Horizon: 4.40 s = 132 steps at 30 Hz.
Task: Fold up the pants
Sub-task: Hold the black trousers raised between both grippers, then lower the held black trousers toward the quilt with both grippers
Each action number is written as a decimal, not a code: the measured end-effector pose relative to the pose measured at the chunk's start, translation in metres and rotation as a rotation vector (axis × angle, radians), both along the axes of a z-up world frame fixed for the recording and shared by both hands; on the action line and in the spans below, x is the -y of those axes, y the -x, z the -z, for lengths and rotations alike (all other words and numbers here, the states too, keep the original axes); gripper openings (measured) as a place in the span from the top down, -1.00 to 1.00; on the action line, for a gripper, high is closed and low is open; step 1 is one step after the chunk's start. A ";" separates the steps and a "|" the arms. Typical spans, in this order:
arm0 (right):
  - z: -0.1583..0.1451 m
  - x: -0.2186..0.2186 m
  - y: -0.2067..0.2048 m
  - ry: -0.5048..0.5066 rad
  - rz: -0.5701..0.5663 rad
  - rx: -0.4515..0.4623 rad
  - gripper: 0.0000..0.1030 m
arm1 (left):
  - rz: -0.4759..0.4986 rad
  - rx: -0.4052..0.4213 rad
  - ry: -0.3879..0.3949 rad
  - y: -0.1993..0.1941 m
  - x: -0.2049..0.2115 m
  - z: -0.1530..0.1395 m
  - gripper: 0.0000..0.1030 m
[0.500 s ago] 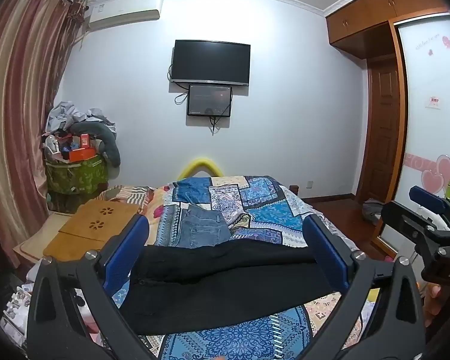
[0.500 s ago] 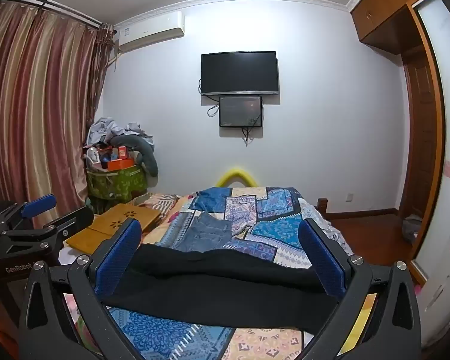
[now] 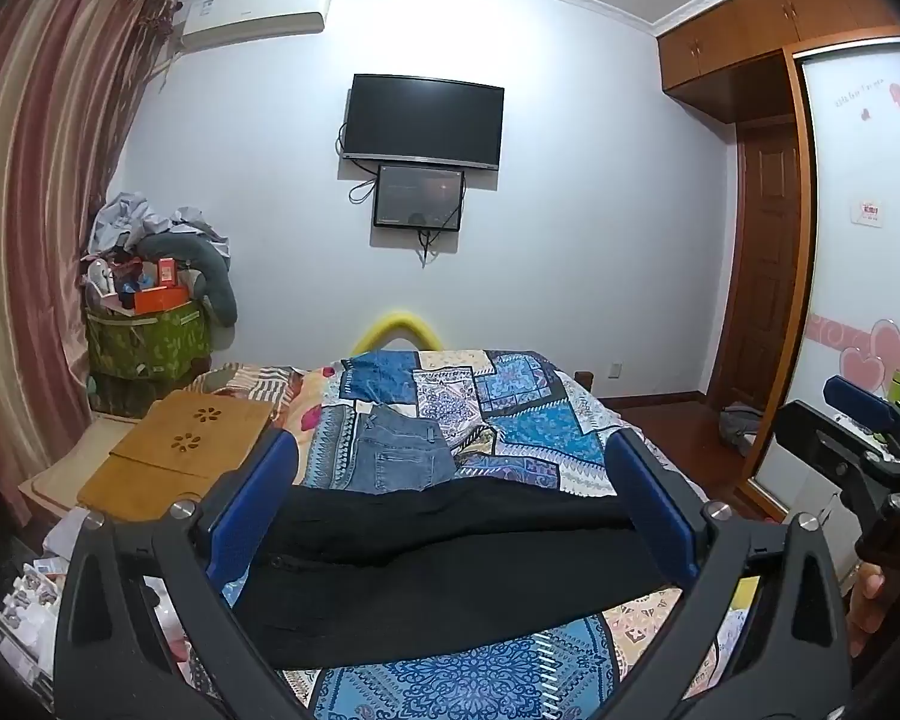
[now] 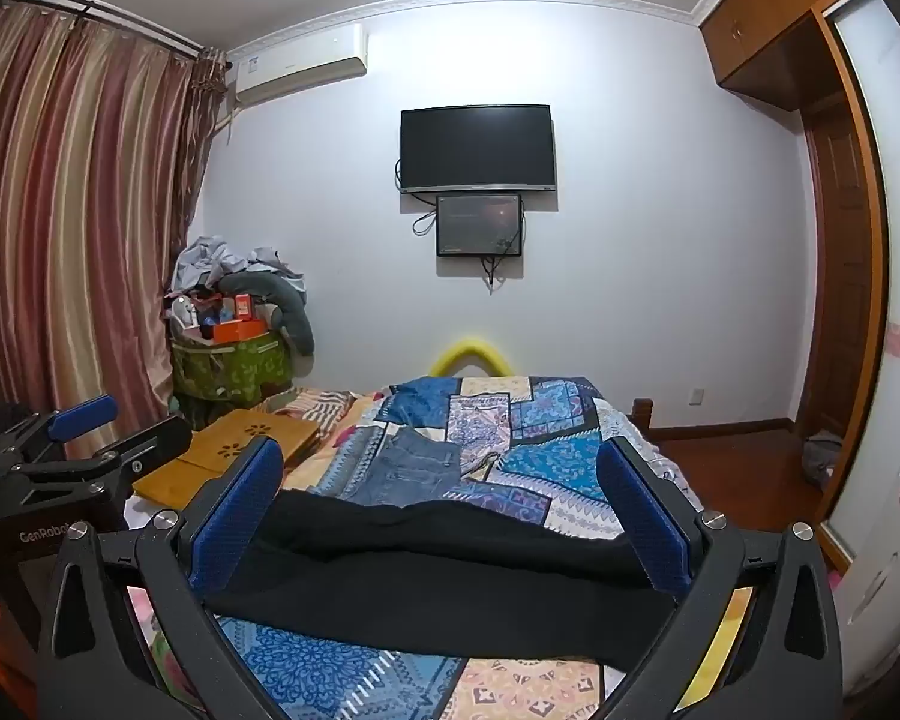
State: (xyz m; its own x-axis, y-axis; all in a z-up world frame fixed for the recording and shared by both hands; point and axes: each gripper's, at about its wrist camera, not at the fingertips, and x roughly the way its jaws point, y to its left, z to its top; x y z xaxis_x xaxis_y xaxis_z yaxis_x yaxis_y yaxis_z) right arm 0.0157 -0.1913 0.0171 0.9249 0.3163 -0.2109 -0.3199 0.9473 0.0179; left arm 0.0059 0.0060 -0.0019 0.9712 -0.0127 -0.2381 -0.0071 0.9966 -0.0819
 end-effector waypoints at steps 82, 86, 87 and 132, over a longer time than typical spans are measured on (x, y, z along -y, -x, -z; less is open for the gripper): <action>0.035 0.012 -0.082 -0.041 0.047 -0.161 -1.00 | -0.055 -0.137 -0.037 -0.097 -0.029 0.027 -1.00; 0.052 0.019 -0.117 -0.028 0.088 -0.208 -1.00 | -0.092 -0.179 -0.047 -0.137 -0.041 0.045 -1.00; 0.057 0.020 -0.122 -0.019 0.095 -0.217 -1.00 | -0.098 -0.201 -0.051 -0.153 -0.046 0.051 -1.00; 0.230 -0.029 -0.368 0.324 -0.290 -0.818 0.10 | -0.191 -0.890 0.077 -0.425 -0.226 0.291 0.43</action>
State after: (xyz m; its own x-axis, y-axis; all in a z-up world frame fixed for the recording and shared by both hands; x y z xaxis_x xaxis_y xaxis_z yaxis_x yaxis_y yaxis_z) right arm 0.3835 -0.1625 -0.2131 0.3425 0.3238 -0.8820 -0.5500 0.8302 0.0912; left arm 0.4309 0.2320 -0.2932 0.4169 0.0827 -0.9052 -0.2638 0.9640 -0.0335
